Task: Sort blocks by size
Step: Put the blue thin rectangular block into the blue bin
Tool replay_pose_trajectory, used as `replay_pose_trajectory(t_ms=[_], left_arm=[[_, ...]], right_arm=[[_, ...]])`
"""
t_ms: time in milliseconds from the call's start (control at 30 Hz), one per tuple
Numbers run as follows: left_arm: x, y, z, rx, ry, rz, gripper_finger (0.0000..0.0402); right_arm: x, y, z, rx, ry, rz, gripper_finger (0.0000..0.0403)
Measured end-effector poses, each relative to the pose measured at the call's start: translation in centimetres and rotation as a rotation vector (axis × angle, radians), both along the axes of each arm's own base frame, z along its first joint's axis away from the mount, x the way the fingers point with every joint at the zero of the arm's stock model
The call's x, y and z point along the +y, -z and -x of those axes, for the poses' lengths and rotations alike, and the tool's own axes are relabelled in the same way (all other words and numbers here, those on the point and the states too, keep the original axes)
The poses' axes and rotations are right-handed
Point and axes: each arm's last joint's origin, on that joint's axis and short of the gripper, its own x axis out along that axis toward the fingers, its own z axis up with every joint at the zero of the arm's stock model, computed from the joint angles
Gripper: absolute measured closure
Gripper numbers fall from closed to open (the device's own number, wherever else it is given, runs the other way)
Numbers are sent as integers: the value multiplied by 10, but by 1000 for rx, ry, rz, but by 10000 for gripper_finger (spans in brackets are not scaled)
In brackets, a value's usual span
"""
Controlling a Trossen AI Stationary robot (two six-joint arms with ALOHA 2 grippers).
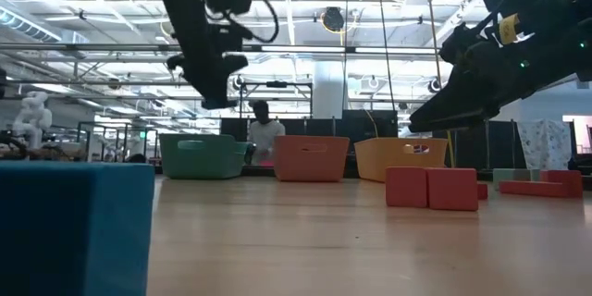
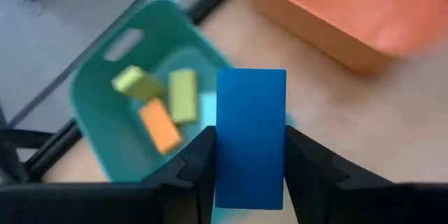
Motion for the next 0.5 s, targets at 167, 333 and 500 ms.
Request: replay_pose_trajectory(t_ms=[167, 333, 500], left_arm=[[38, 6, 7, -37, -96, 26, 269], [63, 21, 9, -48, -134, 86, 269], [78, 41, 8, -5, -148, 125, 269]], right_arm=[[0, 0, 0, 2, 0, 0, 193], [0, 1, 1, 16, 0, 2, 193], [0, 2, 1, 26, 1, 3, 193]])
